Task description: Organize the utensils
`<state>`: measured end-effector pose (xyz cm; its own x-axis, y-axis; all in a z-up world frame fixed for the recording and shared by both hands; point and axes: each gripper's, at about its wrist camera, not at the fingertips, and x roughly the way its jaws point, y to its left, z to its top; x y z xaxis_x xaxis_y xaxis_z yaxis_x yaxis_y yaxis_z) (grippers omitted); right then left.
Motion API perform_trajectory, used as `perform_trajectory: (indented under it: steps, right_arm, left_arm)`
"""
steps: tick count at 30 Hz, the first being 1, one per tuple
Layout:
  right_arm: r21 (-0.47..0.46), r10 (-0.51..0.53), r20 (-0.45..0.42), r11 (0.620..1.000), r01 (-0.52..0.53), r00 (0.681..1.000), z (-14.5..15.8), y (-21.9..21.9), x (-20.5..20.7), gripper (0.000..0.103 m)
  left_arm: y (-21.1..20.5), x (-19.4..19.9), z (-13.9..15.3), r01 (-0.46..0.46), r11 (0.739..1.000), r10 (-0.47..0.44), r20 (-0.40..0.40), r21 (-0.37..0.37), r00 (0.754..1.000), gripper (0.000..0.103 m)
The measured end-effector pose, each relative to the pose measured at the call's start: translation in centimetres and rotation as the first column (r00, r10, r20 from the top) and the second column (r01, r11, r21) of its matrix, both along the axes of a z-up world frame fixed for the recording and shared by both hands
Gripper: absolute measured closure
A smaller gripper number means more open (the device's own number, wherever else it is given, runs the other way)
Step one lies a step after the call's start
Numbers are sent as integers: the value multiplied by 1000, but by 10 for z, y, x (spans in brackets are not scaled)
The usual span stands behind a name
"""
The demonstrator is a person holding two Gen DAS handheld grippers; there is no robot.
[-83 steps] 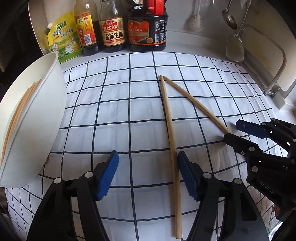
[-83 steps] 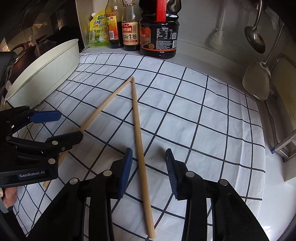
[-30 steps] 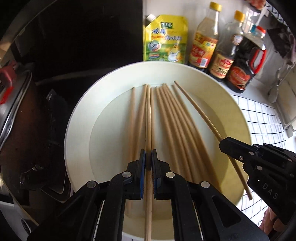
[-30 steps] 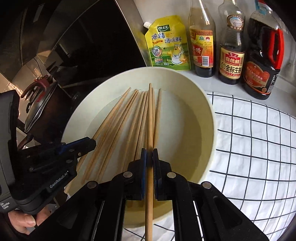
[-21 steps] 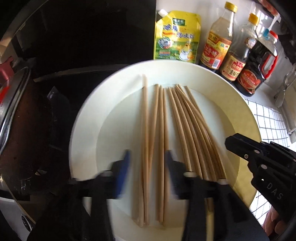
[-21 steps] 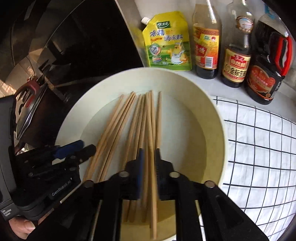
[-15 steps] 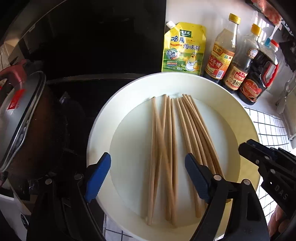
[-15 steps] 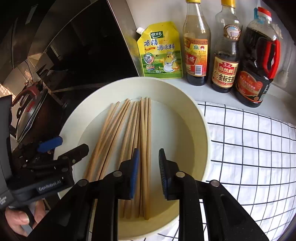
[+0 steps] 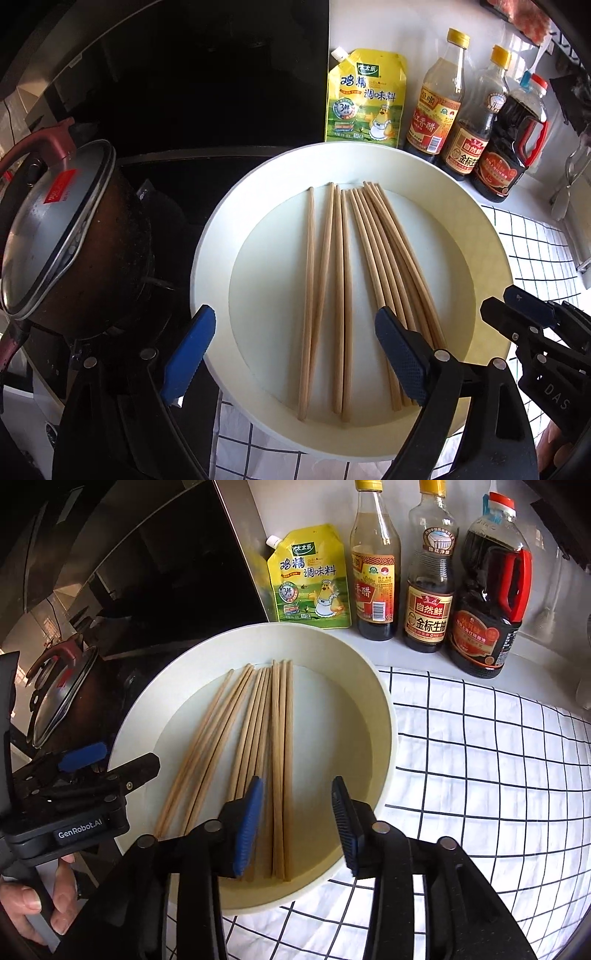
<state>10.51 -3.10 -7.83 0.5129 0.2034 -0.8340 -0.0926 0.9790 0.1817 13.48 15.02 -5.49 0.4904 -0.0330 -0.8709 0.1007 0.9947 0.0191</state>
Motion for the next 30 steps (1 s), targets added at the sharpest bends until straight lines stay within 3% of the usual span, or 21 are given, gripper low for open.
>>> perform_trajectory:
  steps: [5,8,30]
  right_arm:
    - [-1,-1,8,1000,1,1000,2,-1,-3,60]
    - [-1,1,11,1000,-1,1000,4,-2,-6,54]
    - [9,-1,3,1000,1,1000,6,-12,-16,50]
  left_arm:
    - [2,-5,5,-9,1000,9,10,-3,1000,16]
    - [3,-6,5,-15,1000,15,6,-5,1000,13]
    - [1,-15,13,-38,999,37,21,14,999,7]
